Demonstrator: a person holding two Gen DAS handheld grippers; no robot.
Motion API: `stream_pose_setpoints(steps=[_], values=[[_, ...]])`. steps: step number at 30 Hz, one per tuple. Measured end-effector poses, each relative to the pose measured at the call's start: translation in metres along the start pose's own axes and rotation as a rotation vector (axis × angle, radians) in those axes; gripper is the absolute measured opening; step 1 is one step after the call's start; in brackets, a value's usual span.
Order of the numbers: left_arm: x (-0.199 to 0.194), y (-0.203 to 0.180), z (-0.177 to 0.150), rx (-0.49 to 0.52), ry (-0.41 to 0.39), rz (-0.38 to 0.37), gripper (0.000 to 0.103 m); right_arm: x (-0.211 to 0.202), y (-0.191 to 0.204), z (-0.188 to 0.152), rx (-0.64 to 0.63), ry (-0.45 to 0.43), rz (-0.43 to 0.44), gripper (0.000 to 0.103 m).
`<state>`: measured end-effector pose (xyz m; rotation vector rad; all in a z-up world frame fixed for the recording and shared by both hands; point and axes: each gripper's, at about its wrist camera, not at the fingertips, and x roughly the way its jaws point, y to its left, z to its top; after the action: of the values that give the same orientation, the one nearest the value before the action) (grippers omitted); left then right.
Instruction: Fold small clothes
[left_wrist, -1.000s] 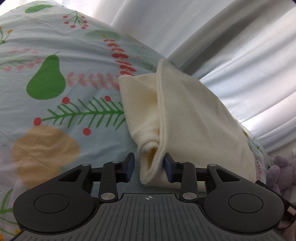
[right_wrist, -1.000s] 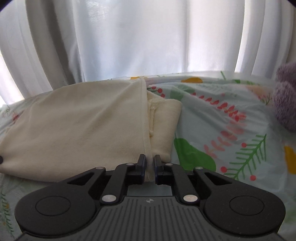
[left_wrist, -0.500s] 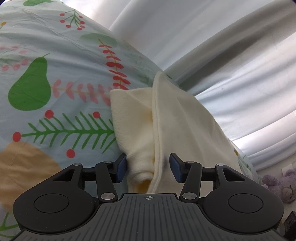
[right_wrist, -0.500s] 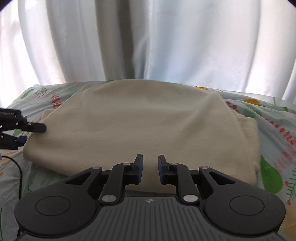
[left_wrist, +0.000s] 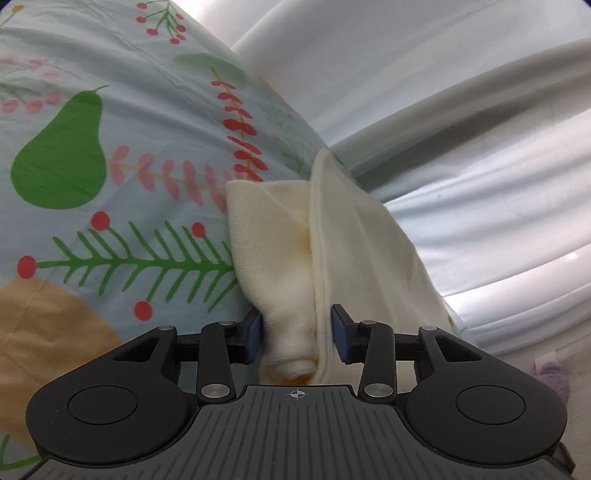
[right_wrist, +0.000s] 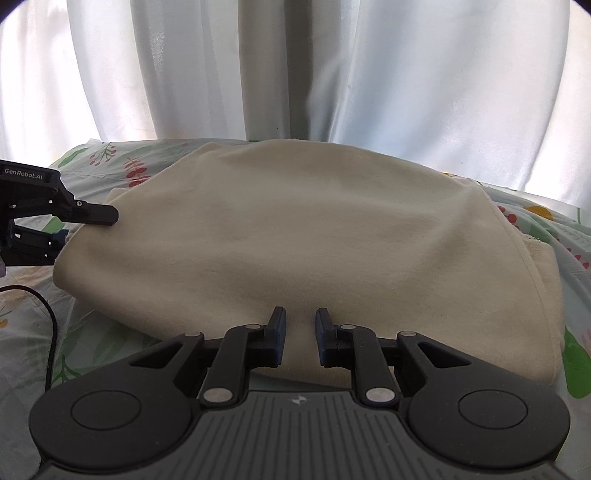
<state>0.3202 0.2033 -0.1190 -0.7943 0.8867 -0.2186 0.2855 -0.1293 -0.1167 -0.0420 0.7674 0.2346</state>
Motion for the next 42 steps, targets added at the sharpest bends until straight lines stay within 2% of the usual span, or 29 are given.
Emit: stream_pose_setpoints(steps=[4, 6, 8, 9, 10, 13, 17, 21, 23, 26, 28, 31, 32, 34, 36, 38, 40, 42], values=[[0.0, 0.0, -0.001, -0.012, -0.009, -0.011, 0.052, -0.002, -0.004, 0.006, 0.021, -0.031, 0.017, 0.017], [0.005, -0.004, 0.0, -0.002, 0.001, -0.008, 0.051, 0.003, -0.003, 0.006, 0.019, -0.022, 0.028, 0.017], [0.01, -0.012, 0.0, 0.035, 0.016, -0.002, 0.04, 0.007, -0.002, 0.004, 0.009, -0.019, 0.036, 0.018], [0.011, -0.017, 0.0, 0.067, 0.012, 0.015, 0.026, 0.008, -0.001, 0.004, -0.001, -0.023, 0.035, 0.018], [0.01, -0.023, 0.001, 0.096, 0.002, 0.024, 0.021, 0.006, -0.001, 0.003, 0.003, -0.024, 0.039, 0.018], [0.0, -0.042, 0.005, 0.122, -0.029, -0.008, 0.018, -0.003, -0.015, 0.002, 0.073, -0.032, 0.058, 0.017], [-0.006, -0.101, 0.006, 0.27, -0.056, -0.078, 0.017, -0.021, -0.04, -0.001, 0.134, -0.07, 0.024, 0.017], [0.024, -0.16, -0.01, 0.394, 0.009, -0.168, 0.017, -0.037, -0.067, -0.001, 0.204, -0.108, -0.021, 0.017], [0.05, -0.177, -0.026, 0.445, 0.053, -0.165, 0.018, -0.042, -0.078, -0.002, 0.222, -0.119, -0.048, 0.017], [0.091, -0.182, -0.051, 0.441, 0.147, -0.117, 0.02, -0.043, -0.091, -0.003, 0.237, -0.105, -0.078, 0.017], [0.11, -0.181, -0.067, 0.452, 0.193, -0.085, 0.027, -0.043, -0.098, -0.005, 0.247, -0.096, -0.077, 0.017], [0.091, -0.189, -0.081, 0.487, 0.155, -0.075, 0.028, -0.041, -0.103, -0.007, 0.256, -0.081, -0.068, 0.017], [0.08, -0.192, -0.082, 0.496, 0.145, -0.103, 0.028, -0.041, -0.106, -0.007, 0.261, -0.081, -0.061, 0.017], [0.05, -0.193, -0.079, 0.504, 0.085, -0.16, 0.04, -0.045, -0.109, -0.006, 0.269, -0.089, -0.038, 0.017], [0.03, -0.19, -0.072, 0.496, 0.011, -0.129, 0.045, -0.044, -0.113, -0.001, 0.277, -0.1, -0.015, 0.017], [0.024, -0.178, -0.064, 0.473, -0.044, -0.049, 0.047, -0.042, -0.118, 0.006, 0.287, -0.109, 0.0, 0.017], [0.034, -0.166, -0.058, 0.459, -0.054, 0.073, 0.047, -0.038, -0.123, 0.015, 0.31, -0.112, 0.033, 0.017], [0.049, -0.153, -0.06, 0.461, -0.019, 0.135, 0.047, -0.034, -0.127, 0.02, 0.345, -0.107, 0.084, 0.02]])
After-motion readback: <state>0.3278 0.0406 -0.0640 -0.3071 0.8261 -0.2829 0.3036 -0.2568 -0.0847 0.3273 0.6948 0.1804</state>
